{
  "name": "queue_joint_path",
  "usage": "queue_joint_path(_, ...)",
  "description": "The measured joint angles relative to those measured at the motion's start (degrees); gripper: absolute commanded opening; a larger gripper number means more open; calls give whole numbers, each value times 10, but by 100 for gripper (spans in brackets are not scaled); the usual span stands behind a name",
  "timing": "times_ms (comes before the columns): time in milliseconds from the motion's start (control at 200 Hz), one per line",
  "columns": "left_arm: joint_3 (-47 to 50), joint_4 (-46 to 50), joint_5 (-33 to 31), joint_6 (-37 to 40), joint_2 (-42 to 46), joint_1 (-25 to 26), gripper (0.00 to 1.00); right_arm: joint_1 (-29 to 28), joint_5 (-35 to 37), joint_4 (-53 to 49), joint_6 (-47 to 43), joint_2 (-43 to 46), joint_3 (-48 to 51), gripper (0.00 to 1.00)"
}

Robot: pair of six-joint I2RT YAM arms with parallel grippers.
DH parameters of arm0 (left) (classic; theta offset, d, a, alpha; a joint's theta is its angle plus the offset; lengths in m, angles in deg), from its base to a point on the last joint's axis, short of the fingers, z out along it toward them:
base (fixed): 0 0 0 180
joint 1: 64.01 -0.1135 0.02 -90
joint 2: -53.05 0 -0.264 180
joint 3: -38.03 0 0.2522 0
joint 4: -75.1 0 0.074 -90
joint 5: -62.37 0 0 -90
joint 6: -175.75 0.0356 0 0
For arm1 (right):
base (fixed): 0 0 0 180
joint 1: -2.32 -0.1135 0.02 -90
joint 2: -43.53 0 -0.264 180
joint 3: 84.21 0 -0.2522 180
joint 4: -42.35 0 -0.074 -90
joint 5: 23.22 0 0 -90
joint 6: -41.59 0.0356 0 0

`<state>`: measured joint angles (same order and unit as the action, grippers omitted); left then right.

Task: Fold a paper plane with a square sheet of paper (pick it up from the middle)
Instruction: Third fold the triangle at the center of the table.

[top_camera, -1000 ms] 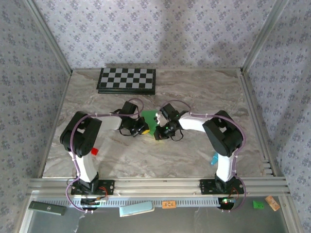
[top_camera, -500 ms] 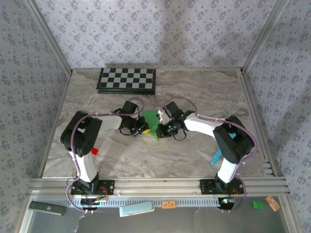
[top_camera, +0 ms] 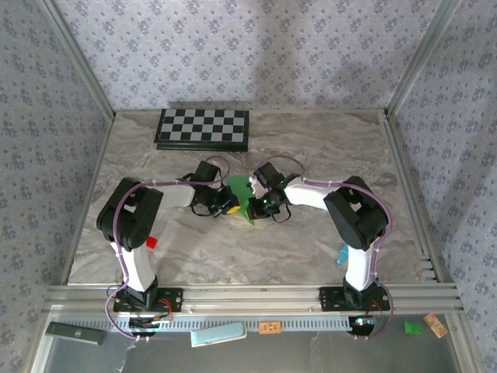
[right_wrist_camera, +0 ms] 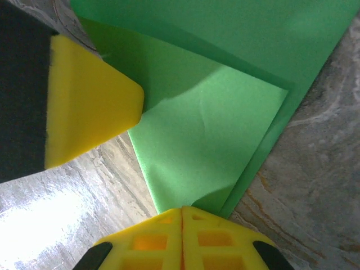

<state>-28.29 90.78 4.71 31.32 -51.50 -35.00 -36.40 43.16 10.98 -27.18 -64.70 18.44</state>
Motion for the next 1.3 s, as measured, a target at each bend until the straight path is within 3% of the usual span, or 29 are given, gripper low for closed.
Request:
queue_joint_path(230,10,-25,2,14,35,10,10,-2,8,-5,0,0,-2,8)
queue_joint_path(490,14,-35,17,15,16,23,8,-2,10,-8,1,-1,-5,8)
queue_joint_path(915,-5,9,6,28,-10,26,5,-2,9,-9,5,7,-5,13)
queue_joint_path(1299,-17,26,2,28,-15,26,5,-11,2,-9,6,25,-5,11)
